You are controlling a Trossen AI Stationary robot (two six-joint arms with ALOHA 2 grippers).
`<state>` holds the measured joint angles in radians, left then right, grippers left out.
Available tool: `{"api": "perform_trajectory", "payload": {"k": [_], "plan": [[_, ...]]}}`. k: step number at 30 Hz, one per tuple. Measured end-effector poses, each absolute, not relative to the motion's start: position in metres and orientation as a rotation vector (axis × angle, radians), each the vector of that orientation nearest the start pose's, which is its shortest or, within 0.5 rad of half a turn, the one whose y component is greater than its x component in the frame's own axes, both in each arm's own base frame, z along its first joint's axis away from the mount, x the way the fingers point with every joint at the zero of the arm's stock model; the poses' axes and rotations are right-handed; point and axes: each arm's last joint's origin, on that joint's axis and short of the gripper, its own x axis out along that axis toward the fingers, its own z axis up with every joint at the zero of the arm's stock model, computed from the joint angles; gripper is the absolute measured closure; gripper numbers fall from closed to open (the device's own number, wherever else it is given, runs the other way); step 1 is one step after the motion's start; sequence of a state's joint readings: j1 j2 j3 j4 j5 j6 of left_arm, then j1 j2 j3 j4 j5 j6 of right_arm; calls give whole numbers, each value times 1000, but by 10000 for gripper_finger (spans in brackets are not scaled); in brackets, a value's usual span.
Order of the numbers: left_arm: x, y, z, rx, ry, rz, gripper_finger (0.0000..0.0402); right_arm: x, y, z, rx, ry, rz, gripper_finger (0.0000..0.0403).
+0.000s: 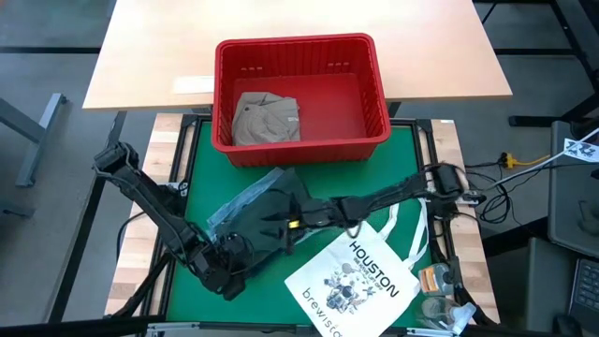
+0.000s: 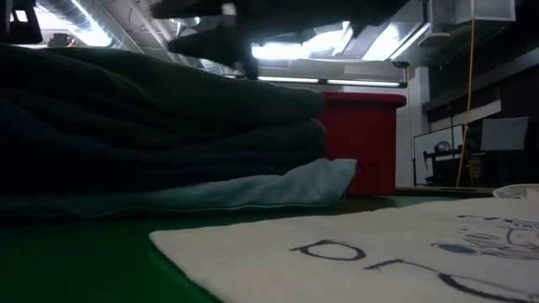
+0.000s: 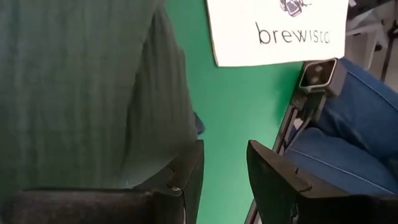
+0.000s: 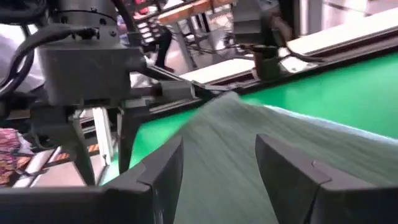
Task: Fold Laundry from Bin
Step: Stack the dark green shirt on top of the gray shorts
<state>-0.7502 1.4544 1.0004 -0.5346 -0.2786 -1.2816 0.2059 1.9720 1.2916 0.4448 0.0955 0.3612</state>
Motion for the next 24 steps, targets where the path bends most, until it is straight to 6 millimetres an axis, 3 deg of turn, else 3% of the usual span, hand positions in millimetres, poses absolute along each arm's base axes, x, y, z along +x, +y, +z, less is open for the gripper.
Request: {"api": "perform_trajectory", "payload": {"k": [8, 13, 24], "plan": [[215, -191, 232, -671, 956, 190, 285, 483, 96, 199, 263, 371, 58, 203], [216, -190, 230, -648, 933, 216, 285, 506, 89, 190, 251, 413, 29, 203], [223, -206, 202, -636, 1049, 187, 285, 513, 72, 182, 232, 484, -70, 203]]}}
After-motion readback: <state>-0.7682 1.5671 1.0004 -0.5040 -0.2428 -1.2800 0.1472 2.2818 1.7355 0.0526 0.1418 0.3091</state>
